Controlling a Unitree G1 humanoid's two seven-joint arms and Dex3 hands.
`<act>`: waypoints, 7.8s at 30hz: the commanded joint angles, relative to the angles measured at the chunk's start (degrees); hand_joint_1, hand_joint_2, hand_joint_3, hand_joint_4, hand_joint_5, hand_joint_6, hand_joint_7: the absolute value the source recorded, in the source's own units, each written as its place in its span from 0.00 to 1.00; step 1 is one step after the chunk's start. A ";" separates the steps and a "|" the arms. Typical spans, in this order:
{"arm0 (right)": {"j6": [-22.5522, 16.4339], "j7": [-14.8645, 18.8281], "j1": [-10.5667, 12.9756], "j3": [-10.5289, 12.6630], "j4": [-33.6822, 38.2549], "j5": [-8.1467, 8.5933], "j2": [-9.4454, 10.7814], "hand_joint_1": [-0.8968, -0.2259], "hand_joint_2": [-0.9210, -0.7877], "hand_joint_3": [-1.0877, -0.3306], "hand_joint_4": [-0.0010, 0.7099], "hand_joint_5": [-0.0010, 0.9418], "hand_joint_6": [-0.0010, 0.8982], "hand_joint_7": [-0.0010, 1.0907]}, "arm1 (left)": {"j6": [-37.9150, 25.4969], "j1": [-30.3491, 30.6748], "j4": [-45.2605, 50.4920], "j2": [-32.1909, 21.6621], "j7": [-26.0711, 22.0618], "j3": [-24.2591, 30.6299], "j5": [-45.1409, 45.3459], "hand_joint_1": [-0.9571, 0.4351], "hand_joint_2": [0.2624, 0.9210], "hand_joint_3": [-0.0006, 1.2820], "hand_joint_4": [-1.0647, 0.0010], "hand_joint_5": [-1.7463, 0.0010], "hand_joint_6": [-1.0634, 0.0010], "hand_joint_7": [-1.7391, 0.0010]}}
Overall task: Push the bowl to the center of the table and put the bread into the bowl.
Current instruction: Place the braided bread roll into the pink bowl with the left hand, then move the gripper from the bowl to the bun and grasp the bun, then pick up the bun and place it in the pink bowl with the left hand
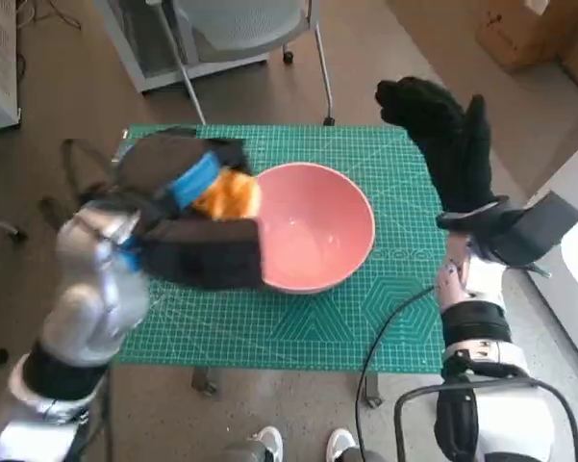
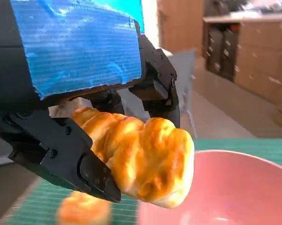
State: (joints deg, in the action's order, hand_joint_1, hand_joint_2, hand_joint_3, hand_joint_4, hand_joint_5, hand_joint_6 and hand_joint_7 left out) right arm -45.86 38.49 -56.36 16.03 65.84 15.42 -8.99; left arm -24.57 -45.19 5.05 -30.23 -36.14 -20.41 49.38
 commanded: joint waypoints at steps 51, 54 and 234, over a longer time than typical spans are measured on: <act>-2.52 -3.30 4.02 -0.91 1.80 -1.62 -0.68 0.35 0.00 0.49 0.26 0.00 0.34 0.00 | 14.78 -19.31 -51.75 13.97 9.32 -7.24 -10.13 0.46 0.82 0.00 1.00 1.00 0.83 1.00; -2.62 -3.33 4.16 -0.99 1.92 -1.70 -0.45 0.34 0.00 0.49 0.26 0.00 0.34 0.00 | 14.94 -17.83 -49.17 12.87 9.73 -7.50 -9.88 0.45 0.82 0.00 1.00 1.00 0.83 1.00; 4.64 6.33 2.37 3.67 3.27 1.65 -2.64 0.38 0.00 0.57 0.28 0.00 0.36 0.00 | 18.19 -8.71 -68.09 2.59 26.13 -7.07 -9.75 0.69 1.00 0.06 0.43 0.26 0.37 0.38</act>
State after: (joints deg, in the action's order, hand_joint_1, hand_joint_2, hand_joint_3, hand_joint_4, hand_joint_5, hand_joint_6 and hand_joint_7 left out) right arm -41.59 45.24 -55.44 19.87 68.53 17.67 -11.29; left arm -5.98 -55.64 -63.87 -27.12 -8.81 -27.46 40.20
